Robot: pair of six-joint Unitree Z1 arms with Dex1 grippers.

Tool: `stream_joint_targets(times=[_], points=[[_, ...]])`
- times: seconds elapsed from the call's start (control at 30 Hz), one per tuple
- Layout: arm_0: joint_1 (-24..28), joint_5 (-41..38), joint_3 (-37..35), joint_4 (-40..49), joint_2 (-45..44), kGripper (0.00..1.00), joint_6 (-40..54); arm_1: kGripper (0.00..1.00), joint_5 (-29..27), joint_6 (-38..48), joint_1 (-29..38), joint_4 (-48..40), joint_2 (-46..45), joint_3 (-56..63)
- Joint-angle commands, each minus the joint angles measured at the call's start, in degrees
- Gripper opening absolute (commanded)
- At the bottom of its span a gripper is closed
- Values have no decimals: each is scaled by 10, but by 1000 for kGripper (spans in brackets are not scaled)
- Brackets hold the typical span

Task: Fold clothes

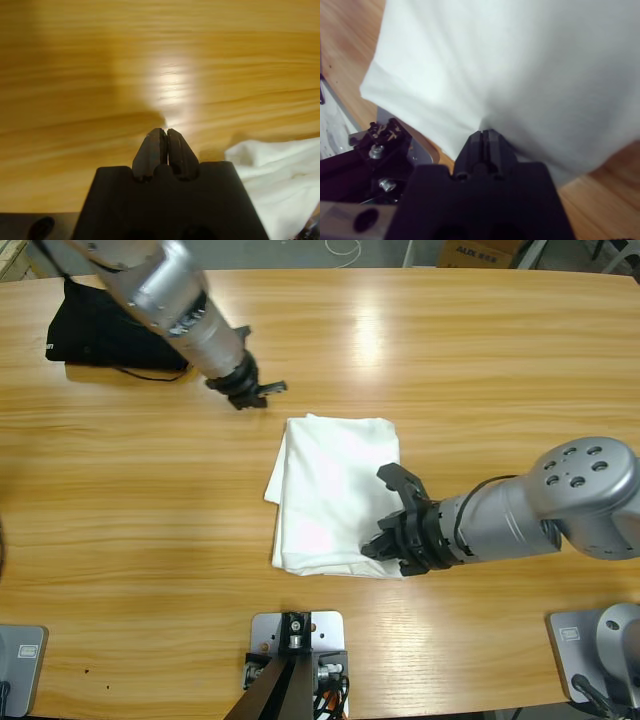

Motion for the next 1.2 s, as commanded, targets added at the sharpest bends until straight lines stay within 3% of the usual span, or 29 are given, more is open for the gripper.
stream_joint_targets(times=[0.03, 0.13, 0.17, 0.2, 0.23, 0.27, 0.4, 0.57, 0.63, 0.83, 1.2], points=[[38, 19, 170, -1, -233, 0, 54, 1000, -50, -35, 0, 103, -100, -50], [37, 11, 219, 1, -319, 0, 104, 1000, -62, -80, 0, 229, -130, -159], [33, 10, 230, 4, -341, 152, 123, 1000, -78, -97, 0, 288, -126, -206], [28, 10, 240, 7, -360, 646, 145, 1000, -105, -120, 1, 354, -114, -254], [25, 12, 251, 10, -377, 926, 167, 1000, -134, -145, 3, 414, -98, -299], [24, 19, 261, 15, -393, 987, 194, 1000, -161, -171, 5, 466, -79, -335], [14, 40, 278, 58, -415, 991, 270, 1000, -185, -321, 5, 593, 10, -440], [-27, 90, 340, 88, -426, 991, 440, 1000, -159, -547, 12, 571, 60, -438], [-35, 93, 368, 87, -425, 991, 513, 1000, -165, -599, 18, 556, 65, -438], [-35, 109, 402, 72, -418, 991, 603, 1000, -184, -624, 38, 510, 104, -433], [14, 107, 426, 34, -422, 991, 620, 1000, -159, -636, 31, 458, 192, -443]])
